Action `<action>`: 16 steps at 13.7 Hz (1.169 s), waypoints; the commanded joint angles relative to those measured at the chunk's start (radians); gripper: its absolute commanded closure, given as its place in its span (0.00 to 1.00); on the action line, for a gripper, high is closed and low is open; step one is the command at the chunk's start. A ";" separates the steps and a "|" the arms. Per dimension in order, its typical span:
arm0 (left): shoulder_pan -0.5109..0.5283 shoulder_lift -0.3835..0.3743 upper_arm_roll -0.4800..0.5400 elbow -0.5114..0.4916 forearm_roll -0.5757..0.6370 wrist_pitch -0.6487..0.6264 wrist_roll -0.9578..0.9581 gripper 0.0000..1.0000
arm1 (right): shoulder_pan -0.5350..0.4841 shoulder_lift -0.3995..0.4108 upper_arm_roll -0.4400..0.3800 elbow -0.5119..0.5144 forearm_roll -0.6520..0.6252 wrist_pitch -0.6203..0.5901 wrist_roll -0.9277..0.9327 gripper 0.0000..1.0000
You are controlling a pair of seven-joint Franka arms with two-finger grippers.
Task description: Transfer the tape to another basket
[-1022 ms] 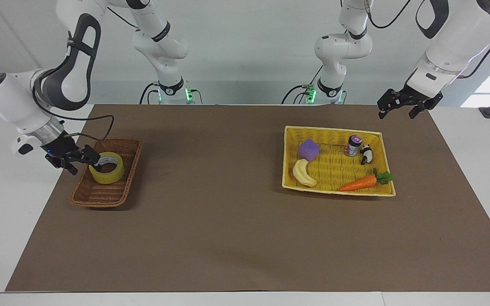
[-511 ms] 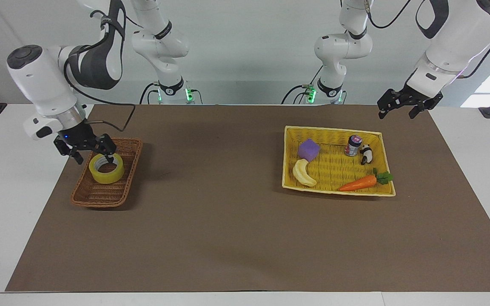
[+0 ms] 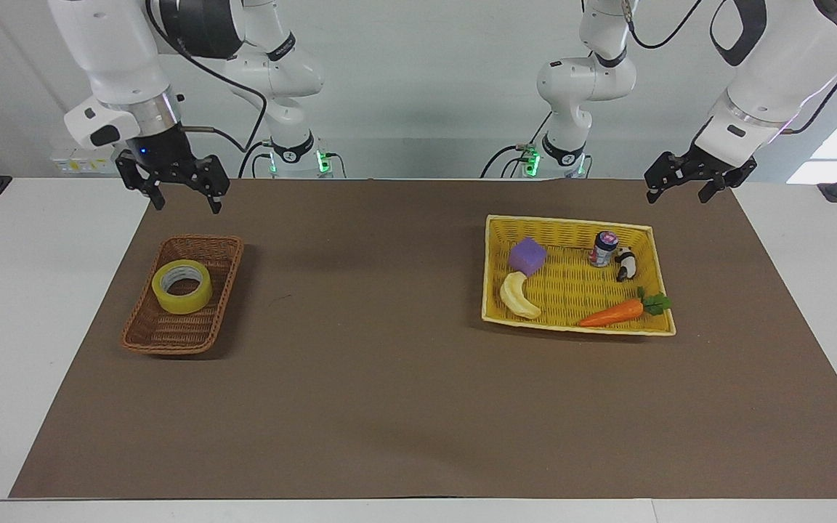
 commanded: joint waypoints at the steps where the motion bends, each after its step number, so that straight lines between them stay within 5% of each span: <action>1: 0.003 -0.004 -0.005 0.011 0.021 -0.017 -0.002 0.00 | -0.003 0.023 0.007 0.056 -0.023 -0.047 0.020 0.00; 9: 0.003 -0.004 -0.005 0.011 0.021 -0.017 -0.002 0.00 | -0.019 0.019 0.004 0.064 0.011 -0.066 -0.030 0.00; 12: 0.003 -0.003 -0.005 0.011 0.021 -0.017 -0.002 0.00 | -0.010 0.019 0.012 0.148 0.048 -0.201 -0.032 0.00; 16: 0.003 -0.003 -0.005 0.011 0.021 -0.017 -0.002 0.00 | -0.021 -0.027 0.002 0.088 0.076 -0.218 -0.029 0.00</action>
